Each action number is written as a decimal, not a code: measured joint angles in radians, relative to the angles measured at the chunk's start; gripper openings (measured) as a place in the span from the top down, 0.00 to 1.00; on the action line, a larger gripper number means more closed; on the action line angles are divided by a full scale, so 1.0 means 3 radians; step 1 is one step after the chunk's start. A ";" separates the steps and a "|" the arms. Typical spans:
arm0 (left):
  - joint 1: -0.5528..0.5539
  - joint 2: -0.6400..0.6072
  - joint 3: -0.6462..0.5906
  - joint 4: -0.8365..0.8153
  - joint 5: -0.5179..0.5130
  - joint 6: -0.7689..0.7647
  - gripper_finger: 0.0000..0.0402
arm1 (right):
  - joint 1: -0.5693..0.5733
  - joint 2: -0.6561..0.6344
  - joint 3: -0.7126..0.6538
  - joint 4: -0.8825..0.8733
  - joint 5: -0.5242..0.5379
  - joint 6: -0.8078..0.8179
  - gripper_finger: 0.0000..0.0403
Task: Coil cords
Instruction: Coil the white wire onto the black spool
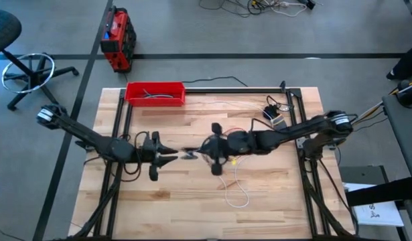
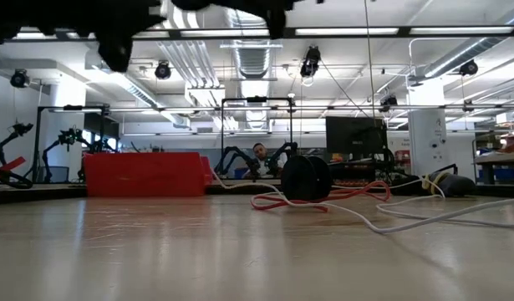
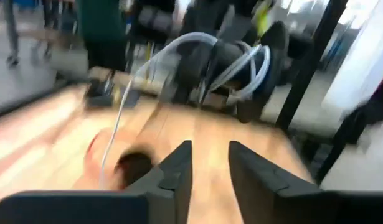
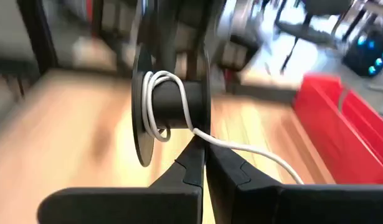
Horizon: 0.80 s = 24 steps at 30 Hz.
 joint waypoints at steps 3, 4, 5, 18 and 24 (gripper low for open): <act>0.0003 -0.0203 0.0003 -0.0387 -0.0055 -0.0042 0.70 | 0.0041 -0.0102 -0.0001 -0.0709 0.0087 -0.0322 1.00; 0.0009 -0.0240 0.0003 -0.0409 -0.0066 -0.0044 0.69 | 0.0047 -0.0115 -0.0001 -0.0887 0.0076 -0.0359 1.00; 0.0016 -0.0253 0.0004 -0.0390 -0.0065 -0.0044 0.67 | 0.0047 -0.0118 -0.0001 -0.1054 0.0045 -0.0379 1.00; 0.0503 0.0779 0.0006 0.0319 0.0513 -0.0437 0.62 | -0.0018 -0.0099 0.0193 -0.3010 -0.1389 0.0518 1.00; 0.0807 0.1758 0.0390 0.0927 0.0806 -0.0162 0.61 | -0.0014 -0.0009 0.0722 -0.4705 -0.0975 0.0885 1.00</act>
